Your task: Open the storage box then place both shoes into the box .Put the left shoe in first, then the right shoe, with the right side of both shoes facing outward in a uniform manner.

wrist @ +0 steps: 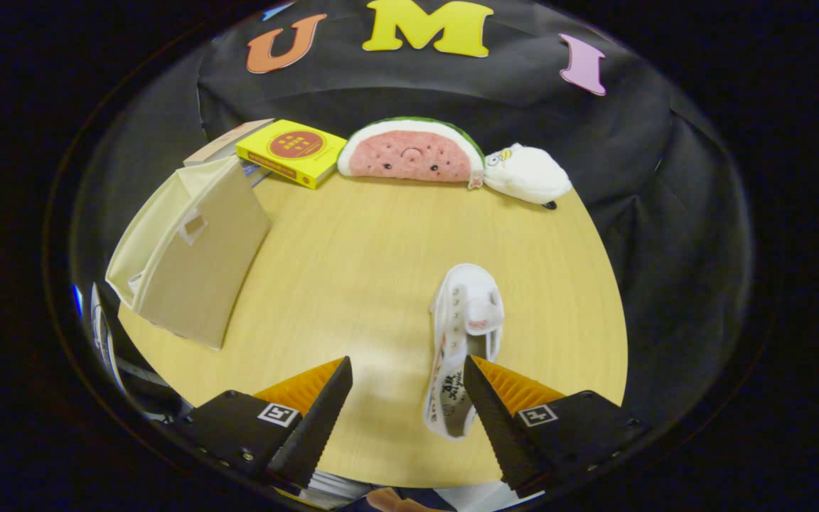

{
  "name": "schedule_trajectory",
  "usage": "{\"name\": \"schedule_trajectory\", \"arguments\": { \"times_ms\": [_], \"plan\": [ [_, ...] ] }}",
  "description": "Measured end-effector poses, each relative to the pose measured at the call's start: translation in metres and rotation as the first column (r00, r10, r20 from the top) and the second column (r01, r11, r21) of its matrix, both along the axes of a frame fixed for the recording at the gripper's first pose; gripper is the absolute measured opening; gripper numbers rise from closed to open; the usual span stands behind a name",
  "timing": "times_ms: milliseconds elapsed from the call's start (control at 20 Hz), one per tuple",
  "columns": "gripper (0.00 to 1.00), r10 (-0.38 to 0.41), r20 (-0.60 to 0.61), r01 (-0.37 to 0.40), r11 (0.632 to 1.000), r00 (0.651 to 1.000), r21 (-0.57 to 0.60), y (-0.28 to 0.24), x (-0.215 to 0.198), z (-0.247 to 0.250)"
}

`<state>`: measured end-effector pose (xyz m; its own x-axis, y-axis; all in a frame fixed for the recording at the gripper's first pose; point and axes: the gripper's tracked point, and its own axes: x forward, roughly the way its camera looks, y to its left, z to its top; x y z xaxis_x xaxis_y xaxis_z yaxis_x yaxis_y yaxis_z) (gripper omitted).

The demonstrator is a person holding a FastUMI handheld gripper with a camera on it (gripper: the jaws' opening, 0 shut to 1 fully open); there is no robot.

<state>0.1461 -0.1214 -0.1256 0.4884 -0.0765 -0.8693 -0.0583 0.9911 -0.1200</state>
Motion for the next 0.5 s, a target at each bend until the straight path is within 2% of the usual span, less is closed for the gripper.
{"name": "schedule_trajectory", "arguments": {
  "times_ms": [150,350,500],
  "plan": [
    [0.95,-0.056,-0.031,0.056,0.998,0.998,-0.014,-0.037,0.0,-0.017],
    [0.95,-0.087,-0.061,0.083,0.995,0.994,-0.061,-0.071,0.006,-0.037],
    [0.88,-0.117,-0.057,0.109,0.986,0.992,-0.125,-0.094,0.022,-0.054]
  ]
}}
